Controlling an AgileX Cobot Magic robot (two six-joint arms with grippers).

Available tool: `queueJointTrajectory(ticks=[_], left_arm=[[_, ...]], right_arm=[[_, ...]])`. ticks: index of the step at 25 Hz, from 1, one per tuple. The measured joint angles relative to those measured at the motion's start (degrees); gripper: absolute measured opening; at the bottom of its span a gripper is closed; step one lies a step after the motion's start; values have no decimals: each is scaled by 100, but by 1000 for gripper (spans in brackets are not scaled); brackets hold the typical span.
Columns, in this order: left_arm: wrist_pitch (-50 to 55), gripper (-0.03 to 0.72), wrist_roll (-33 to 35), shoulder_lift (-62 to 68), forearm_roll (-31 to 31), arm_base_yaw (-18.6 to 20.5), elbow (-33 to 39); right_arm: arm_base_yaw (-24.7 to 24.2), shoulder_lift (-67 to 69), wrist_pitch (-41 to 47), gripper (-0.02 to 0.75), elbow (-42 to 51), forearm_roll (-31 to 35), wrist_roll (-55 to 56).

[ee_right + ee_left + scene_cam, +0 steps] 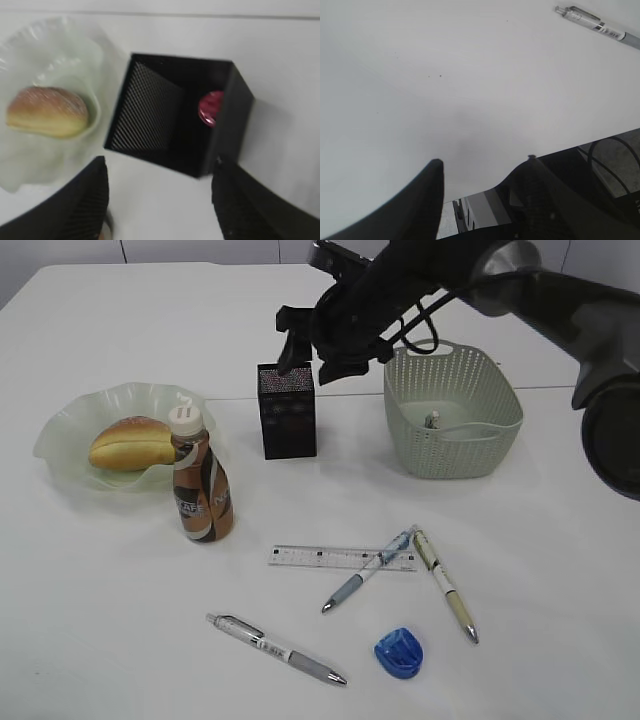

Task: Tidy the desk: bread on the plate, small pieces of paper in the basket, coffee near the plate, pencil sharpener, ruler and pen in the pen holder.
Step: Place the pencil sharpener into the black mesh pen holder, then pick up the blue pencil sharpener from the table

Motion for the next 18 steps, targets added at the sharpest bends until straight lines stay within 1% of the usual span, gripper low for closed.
queueJointTrajectory(ticks=[2,3,9,11,14,18], left_arm=[[3,382,0,0,0,0,0],[3,382,0,0,-5,0,0],[-80,373,0,0,-5,0,0],[-89,372,0,0,-5,0,0],[-89,371,0,0,-5,0,0],[-54,371,9,0,7,0,0]], right_arm=[[-22,-127,536,468,-26,-325,162],[-22,-192,636,467,-35,-426,207],[51,-530,791,464,-37,-736,327],[108,-674,802,464,52,-963,369],[172,-989,802,464,528,-1347,404],[252,-1414,802,464,1502,-1540,424]])
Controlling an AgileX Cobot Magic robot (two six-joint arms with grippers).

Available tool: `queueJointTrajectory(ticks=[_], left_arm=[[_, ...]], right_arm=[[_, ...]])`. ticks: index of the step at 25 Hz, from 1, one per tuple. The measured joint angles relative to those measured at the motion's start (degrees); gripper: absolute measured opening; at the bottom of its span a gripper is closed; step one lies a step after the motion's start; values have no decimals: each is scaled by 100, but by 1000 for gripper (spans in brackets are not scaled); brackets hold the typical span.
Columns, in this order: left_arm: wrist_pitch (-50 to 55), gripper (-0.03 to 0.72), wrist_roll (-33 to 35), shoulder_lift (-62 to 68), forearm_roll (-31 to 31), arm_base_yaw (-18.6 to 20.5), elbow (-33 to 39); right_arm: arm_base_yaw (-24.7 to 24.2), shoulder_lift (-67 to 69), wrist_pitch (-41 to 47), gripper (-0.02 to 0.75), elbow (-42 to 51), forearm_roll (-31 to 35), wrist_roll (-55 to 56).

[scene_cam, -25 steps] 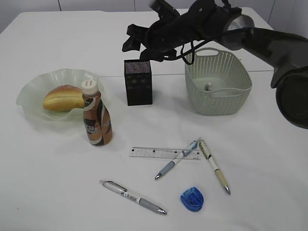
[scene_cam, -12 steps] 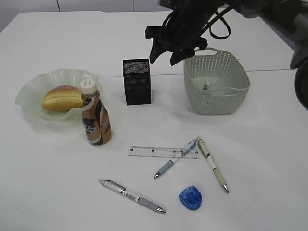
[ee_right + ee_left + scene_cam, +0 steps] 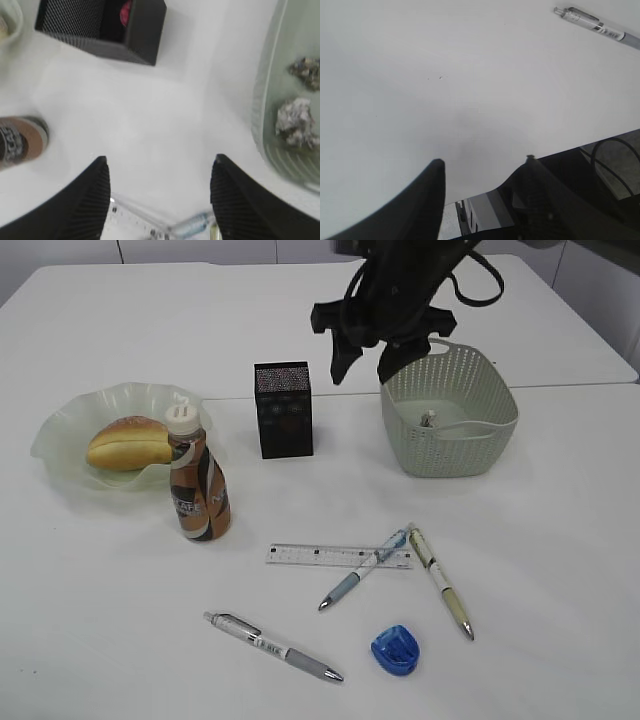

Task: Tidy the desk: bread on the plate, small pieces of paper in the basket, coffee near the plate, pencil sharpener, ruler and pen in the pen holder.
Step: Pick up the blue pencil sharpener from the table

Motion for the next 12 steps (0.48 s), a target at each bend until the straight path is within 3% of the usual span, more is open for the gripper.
queueJointTrajectory(ticks=[12], left_arm=[[-34,371,13,0,167,0,0]], right_arm=[[957,-1717,-44,464,3462,-668,-74]])
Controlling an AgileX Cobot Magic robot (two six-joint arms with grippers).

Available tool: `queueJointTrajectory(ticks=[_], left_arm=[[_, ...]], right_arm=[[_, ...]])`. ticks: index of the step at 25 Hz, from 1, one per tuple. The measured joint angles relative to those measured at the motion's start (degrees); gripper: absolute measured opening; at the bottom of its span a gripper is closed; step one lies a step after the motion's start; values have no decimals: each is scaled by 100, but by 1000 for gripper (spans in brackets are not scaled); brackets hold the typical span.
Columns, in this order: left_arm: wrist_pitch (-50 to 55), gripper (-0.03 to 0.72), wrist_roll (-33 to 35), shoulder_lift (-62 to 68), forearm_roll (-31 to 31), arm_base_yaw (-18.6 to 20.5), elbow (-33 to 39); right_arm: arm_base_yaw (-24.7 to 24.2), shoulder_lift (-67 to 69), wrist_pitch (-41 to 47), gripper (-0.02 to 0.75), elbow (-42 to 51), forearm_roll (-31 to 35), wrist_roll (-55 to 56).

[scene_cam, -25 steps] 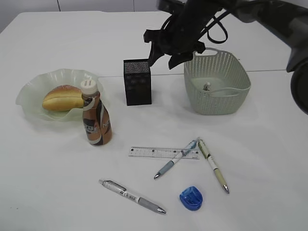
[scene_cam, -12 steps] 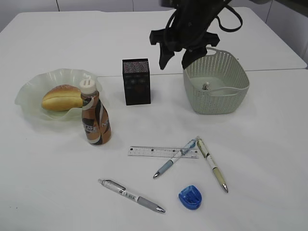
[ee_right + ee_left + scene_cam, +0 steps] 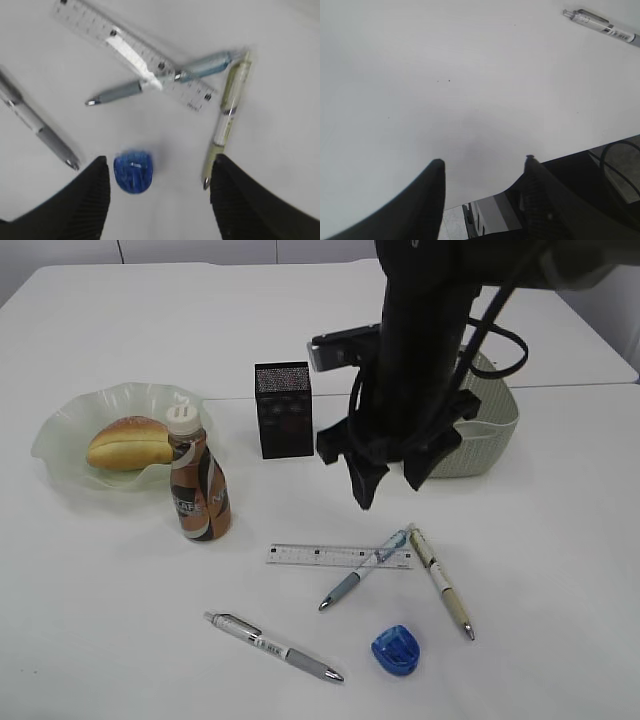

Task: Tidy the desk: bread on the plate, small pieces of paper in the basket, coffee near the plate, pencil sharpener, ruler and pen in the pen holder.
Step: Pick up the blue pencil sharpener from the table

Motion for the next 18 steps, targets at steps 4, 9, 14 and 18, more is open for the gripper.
queueJointTrajectory(ticks=[4,9,14,18], left_arm=[[0,371,0,0,0,0,0],[0,371,0,0,9,0,0],[0,371,0,0,-3,0,0],[0,371,0,0,-75,0,0]], right_arm=[[228,-384,-33,464,886,0,-11],[478,-572,-397,464,2001,0,-11],[750,-572,-1305,464,2917,207,24],[864,-572,-1815,463,3132,387,162]])
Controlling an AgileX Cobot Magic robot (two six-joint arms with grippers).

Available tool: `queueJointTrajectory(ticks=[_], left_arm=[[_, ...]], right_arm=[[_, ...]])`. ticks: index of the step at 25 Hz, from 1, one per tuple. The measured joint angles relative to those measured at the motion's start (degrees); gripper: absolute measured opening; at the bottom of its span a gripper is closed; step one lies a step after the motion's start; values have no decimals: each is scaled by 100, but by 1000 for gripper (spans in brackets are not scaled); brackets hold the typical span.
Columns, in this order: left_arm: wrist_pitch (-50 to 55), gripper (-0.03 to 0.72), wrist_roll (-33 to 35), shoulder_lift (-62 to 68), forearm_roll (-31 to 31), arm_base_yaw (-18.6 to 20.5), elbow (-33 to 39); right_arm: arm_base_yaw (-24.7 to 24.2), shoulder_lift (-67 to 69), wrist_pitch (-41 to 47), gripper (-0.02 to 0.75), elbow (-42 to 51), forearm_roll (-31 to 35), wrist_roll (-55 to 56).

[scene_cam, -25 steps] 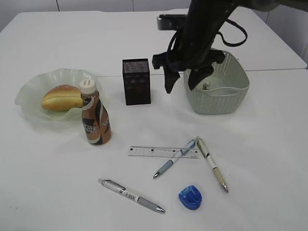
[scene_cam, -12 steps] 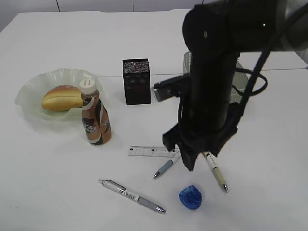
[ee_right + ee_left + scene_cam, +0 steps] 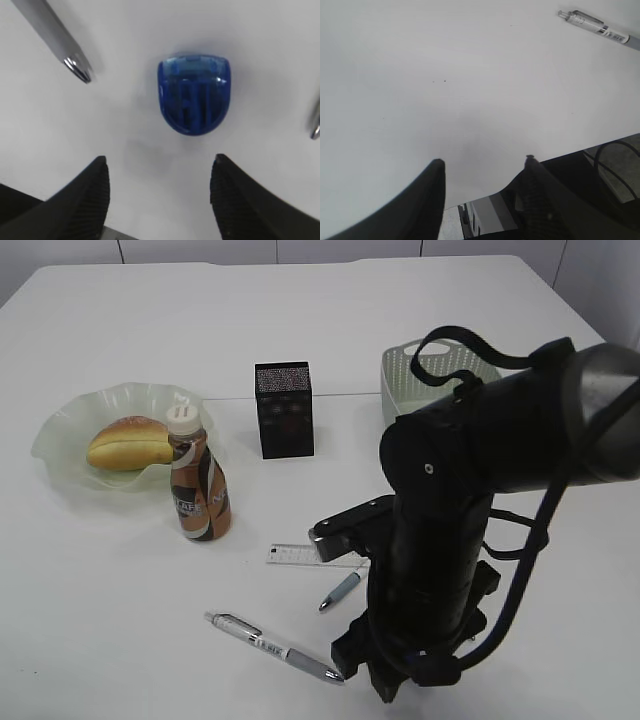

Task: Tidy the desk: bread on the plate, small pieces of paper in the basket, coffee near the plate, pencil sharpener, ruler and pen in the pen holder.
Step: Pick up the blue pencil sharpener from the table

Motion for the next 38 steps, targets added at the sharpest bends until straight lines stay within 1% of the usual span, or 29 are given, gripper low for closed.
queueJointTrajectory(ticks=[5,7,19,33,38], left_arm=[[0,371,0,0,-36,-13,0],[-3,371,0,0,-36,-37,0],[-61,371,0,0,-46,-40,0],[-147,371,0,0,-46,-40,0],[-156,371,0,0,-46,-40,0]], right_arm=[[9,0,-516,463,9,9,114],[9,0,-649,462,9,-123,274],[9,363,-744,461,9,-557,557],[9,363,-1054,461,9,-609,592],[9,488,-1066,441,9,-618,592]])
